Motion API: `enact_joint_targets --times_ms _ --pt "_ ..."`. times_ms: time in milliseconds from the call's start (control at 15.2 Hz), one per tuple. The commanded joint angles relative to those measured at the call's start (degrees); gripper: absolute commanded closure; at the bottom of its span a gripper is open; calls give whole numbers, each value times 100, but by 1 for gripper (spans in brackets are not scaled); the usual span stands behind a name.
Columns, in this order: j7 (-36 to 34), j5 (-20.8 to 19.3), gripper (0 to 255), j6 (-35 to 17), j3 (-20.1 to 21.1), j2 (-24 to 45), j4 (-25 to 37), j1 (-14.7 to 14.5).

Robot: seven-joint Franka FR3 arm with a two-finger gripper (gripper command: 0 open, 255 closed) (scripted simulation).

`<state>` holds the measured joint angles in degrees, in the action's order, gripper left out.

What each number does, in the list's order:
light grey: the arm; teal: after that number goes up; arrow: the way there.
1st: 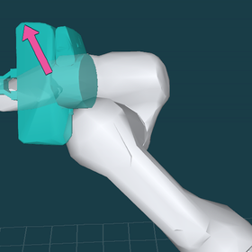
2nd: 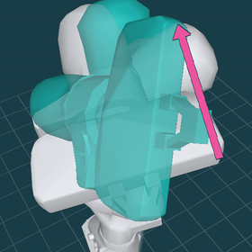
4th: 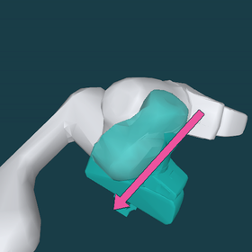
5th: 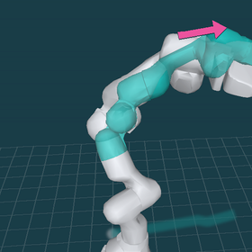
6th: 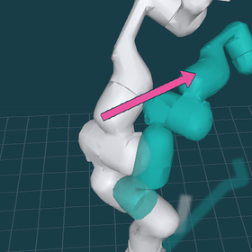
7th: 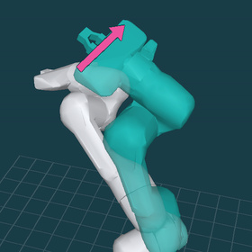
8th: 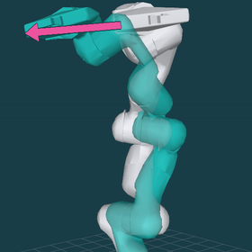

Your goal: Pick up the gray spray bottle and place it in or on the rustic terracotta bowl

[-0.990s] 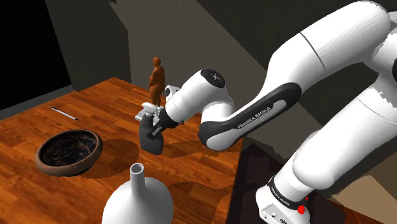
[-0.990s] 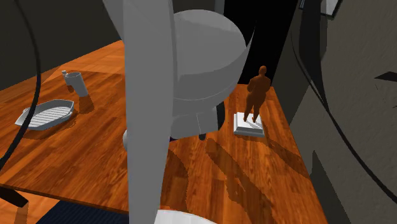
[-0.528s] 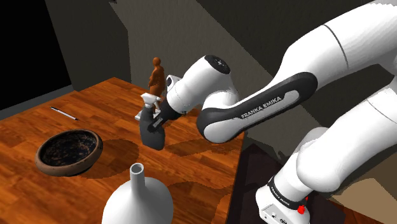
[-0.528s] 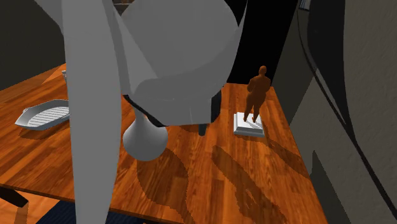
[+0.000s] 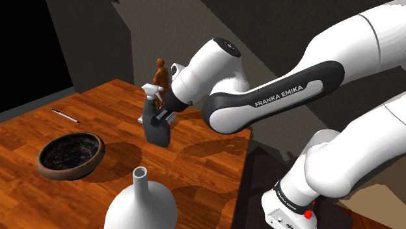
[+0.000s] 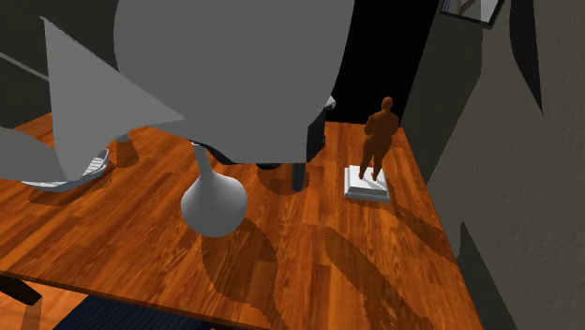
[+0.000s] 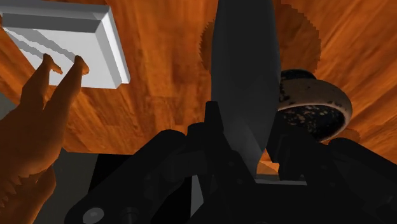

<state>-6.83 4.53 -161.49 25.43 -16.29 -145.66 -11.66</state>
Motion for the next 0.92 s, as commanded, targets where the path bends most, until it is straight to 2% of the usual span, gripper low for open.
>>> enact_joint_targets --times_ms 0,660,858 --pt "57 58 255 193 -56 -96 98 -43" --pt "216 213 255 1004 -245 -484 528 -155" --pt "-347 -269 255 981 214 142 1128 126"
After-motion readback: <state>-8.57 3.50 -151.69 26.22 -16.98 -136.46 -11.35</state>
